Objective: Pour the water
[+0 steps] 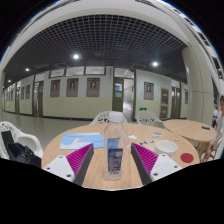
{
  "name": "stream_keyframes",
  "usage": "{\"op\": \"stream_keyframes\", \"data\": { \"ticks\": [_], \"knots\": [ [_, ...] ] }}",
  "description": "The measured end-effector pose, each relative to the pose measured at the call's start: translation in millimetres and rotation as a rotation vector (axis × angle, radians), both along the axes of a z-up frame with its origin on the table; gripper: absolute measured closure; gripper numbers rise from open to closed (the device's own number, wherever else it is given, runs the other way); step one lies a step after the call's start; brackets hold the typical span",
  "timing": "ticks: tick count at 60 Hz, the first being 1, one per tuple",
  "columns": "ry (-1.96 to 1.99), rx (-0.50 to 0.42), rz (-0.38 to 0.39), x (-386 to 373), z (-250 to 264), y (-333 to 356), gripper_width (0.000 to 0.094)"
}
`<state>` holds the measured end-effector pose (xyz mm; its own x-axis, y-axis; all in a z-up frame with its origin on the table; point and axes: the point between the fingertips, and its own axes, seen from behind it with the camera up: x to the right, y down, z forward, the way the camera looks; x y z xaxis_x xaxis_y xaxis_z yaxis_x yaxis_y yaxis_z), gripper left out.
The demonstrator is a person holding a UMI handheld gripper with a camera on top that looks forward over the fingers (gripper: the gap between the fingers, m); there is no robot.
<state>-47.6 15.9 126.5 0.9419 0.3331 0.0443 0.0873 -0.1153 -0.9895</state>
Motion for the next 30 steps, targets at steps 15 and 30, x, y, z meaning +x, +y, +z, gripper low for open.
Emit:
{"op": "stream_keyframes", "data": {
  "ticks": [15, 30],
  "knots": [
    [0.006, 0.005, 0.016, -19, -24, 77, 0.0258],
    [0.197, -0.065, -0.071, -7, -27, 96, 0.0614]
  ]
}}
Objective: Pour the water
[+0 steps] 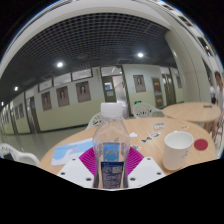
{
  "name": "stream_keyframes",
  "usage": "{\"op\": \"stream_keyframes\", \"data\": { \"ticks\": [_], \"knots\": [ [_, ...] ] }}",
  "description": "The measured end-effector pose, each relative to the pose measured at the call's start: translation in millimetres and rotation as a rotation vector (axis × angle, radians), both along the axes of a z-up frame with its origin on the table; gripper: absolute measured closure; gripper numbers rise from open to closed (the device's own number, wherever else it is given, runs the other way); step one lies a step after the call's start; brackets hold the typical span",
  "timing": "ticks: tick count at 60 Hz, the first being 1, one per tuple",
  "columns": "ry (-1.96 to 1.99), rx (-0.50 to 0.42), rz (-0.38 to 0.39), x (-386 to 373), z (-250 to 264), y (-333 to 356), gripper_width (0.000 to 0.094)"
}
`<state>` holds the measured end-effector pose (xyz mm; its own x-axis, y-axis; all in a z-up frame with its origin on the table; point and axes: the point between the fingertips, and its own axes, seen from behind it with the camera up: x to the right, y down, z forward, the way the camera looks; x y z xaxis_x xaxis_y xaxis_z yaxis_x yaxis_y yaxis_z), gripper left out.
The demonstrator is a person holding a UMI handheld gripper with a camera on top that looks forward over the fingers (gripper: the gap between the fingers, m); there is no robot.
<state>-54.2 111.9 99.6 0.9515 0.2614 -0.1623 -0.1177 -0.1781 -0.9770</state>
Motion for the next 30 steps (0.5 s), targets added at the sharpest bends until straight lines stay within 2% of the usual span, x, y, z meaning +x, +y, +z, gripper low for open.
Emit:
{"op": "stream_keyframes", "data": {
  "ticks": [10, 20, 21, 23, 26, 30],
  "knots": [
    [0.528, -0.126, -0.012, 18, 24, 19, 0.0620],
    [1.195, -0.307, 0.031, 29, 56, 25, 0.0622],
    [1.247, -0.316, 0.029, 14, 73, 14, 0.0622],
    [1.362, -0.346, 0.035, 36, 64, 24, 0.0622],
    [1.473, -0.366, 0.009, 27, 81, 13, 0.0622],
    [1.610, -0.396, -0.007, 53, 71, 20, 0.0623]
  ]
}}
